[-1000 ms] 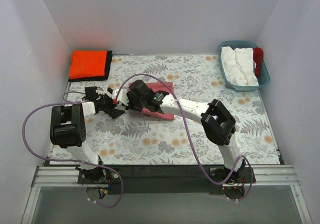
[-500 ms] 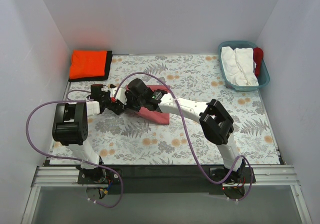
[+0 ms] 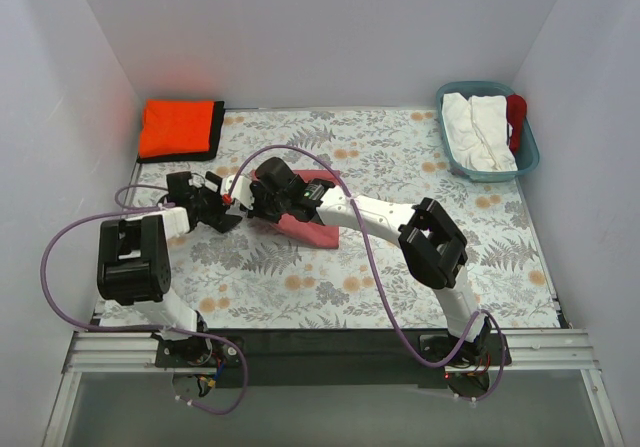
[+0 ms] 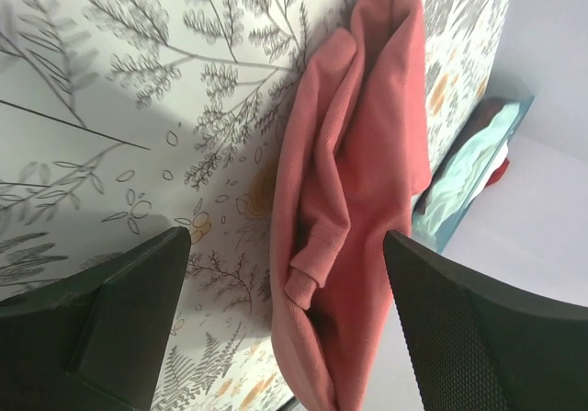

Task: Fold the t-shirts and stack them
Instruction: Neatly place the folded tshirt to the corner

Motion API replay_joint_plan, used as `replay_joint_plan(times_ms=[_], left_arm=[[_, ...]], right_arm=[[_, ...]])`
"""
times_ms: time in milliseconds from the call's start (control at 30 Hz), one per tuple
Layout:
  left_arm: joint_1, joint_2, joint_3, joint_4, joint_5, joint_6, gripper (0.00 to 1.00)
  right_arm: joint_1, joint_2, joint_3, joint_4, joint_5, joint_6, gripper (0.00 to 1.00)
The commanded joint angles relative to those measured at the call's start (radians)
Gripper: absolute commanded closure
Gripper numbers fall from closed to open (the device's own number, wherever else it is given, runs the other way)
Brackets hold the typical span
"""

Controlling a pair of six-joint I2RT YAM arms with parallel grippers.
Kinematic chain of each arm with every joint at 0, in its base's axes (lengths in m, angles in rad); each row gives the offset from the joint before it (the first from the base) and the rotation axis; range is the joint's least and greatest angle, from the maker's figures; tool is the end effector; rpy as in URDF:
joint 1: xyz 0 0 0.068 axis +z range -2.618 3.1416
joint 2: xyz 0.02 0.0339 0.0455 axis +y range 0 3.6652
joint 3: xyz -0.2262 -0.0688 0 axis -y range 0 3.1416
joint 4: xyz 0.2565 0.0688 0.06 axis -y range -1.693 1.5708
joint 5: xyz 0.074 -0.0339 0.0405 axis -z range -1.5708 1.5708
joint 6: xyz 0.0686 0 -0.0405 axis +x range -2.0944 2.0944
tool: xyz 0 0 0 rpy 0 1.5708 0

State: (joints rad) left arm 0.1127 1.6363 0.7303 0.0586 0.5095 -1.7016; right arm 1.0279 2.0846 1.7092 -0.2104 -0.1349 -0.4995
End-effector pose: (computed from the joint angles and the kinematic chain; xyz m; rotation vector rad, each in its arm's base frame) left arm 0.3306 0.0037 0.0740 -1.9779 1.8869 -1.2307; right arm 0.2556 0.4415 0.1938 -1.5674 1.5225 0.4484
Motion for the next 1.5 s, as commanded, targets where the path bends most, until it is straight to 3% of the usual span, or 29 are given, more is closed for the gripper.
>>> replay_joint_plan(times_ms=[0,333,833,867,1000,1400,1467], left_arm=[[-0.03,0.008,-0.022,0.101,0.02,-0.029,0.14],[-0.074,0.045,-0.04,0.296,-0.003,-0.11,0.14],[-0.134,0.149,0.075,0.182,-0.032,-0.058,0.14],[-0.134,0.154,0.078,0.176,-0.029,-0.058,0.24],[-0.134,0.172,0.089,0.168,-0.031,-0.07,0.42],[-0.136,0.276,0.169,0.195,-0.055,-0.087,0.62],[-0.136,0.284,0.166,0.216,-0.043,-0.087,0.73]], right_arm=[[0.006,-0.001,0.01,0.014,-0.009,0.003,0.99],[0.006,0.012,0.006,0.014,-0.017,0.003,0.99],[0.006,0.02,0.009,0.014,-0.015,-0.002,0.99],[0.006,0.02,0.009,0.014,-0.014,-0.002,0.99],[0.006,0.025,0.018,0.016,-0.011,0.004,0.99],[0.004,0.026,0.033,0.017,-0.031,0.018,0.99],[0.006,0.026,0.035,0.02,-0.032,0.022,0.99]])
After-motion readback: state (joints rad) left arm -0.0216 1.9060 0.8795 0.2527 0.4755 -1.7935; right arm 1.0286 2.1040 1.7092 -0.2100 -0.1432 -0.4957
